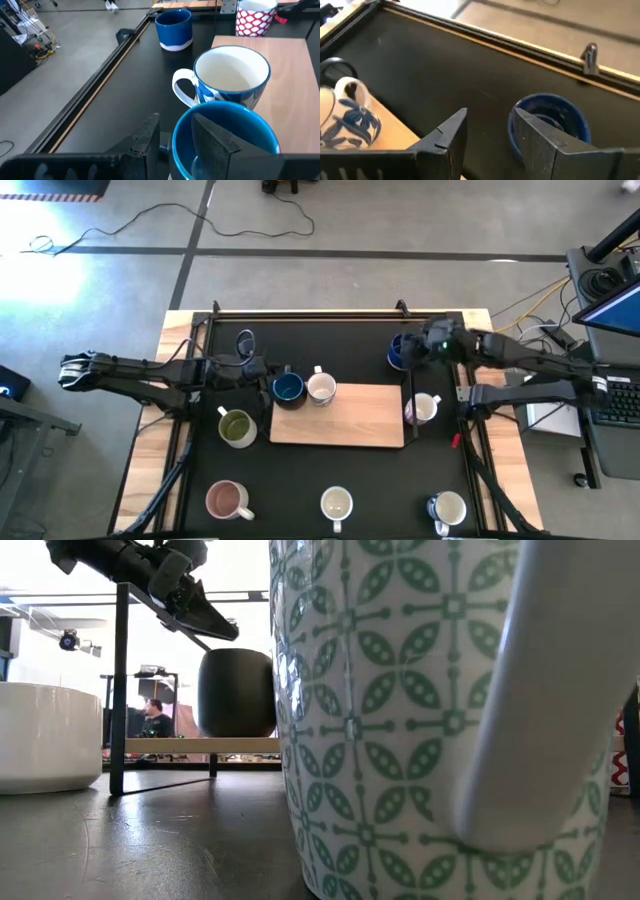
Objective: Place coffee mugs
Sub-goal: Put the dark blue mug on the shelf
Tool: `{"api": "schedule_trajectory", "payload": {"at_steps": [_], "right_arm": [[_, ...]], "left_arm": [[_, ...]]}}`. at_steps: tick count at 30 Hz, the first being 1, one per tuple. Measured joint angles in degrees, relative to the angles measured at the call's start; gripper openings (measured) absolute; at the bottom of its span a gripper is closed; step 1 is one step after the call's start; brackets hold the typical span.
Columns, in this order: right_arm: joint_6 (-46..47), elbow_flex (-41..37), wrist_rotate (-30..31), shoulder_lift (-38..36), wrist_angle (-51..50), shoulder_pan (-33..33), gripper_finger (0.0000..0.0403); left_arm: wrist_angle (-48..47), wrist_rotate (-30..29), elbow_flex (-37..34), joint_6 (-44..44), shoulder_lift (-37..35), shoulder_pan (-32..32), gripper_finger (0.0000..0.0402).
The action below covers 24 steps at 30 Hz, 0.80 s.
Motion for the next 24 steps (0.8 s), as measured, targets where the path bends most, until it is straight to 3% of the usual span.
{"api": "schedule_trajectory", "payload": {"at_steps": [5,11,24], "right_arm": [[-0.8,3.9,-8.7,5.8,-4.8,-8.3,0.0141],[-4.8,7.9,-12.6,13.7,-7.4,-13.3,0.0132],[-9.0,15.0,-17.5,30.4,-13.2,-14.3,0.0146]], "left_arm": [[-0.1,0.0,-0.1,0.0,-0.3,0.0,0.0096],[-0.8,0.0,-0.2,0.0,-0.9,0.0,0.0096],[-4.3,0.0,-0.2,-0.5,-2.0,0.0,0.0096]]}}
